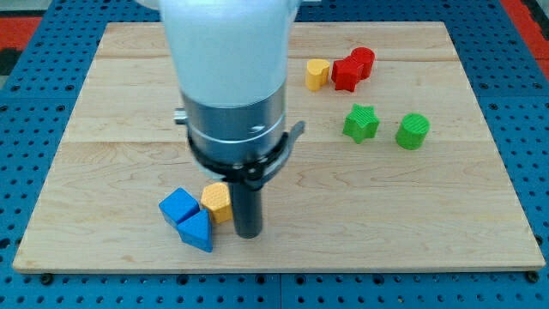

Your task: Move the yellow hexagon into the red star

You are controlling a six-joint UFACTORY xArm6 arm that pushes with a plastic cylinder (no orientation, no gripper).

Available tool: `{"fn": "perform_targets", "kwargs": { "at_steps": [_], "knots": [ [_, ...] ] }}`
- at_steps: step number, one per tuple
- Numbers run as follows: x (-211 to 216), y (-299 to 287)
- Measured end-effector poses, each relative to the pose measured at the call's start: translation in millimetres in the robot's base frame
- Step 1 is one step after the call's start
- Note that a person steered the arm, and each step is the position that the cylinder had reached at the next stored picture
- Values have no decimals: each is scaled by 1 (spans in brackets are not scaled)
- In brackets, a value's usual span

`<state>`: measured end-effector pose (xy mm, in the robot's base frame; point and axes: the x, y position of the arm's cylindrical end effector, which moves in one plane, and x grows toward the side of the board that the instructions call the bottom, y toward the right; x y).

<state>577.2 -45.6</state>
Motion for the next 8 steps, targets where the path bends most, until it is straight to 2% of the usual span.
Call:
{"fn": "perform_targets", "kwargs": {
  "at_steps": [5, 6, 7, 8],
  "knots": [
    [-124, -92],
    [-138, -70],
    [-140, -11],
    [-157, 23]
  ]
}}
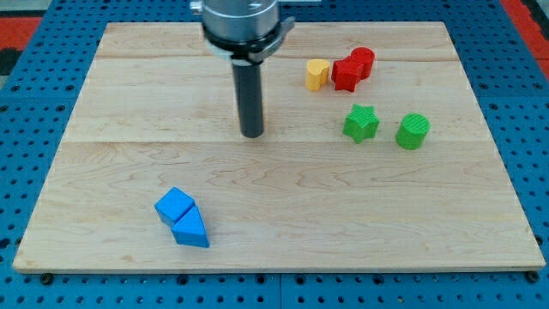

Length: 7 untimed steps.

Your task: Move the yellow hexagon into the red star

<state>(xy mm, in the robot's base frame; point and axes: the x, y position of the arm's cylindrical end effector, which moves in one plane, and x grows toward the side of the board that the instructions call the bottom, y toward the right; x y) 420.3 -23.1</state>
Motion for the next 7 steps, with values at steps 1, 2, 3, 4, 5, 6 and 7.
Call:
{"fn": "perform_targets", "kwargs": {
  "at_steps": [1, 2, 3, 4, 5, 6, 7],
  "knots": [
    [-10, -40],
    [-15, -78],
    [-38, -47],
    [-41, 6],
    [-45, 56],
    [-54, 77],
    [-64, 68]
  ]
}}
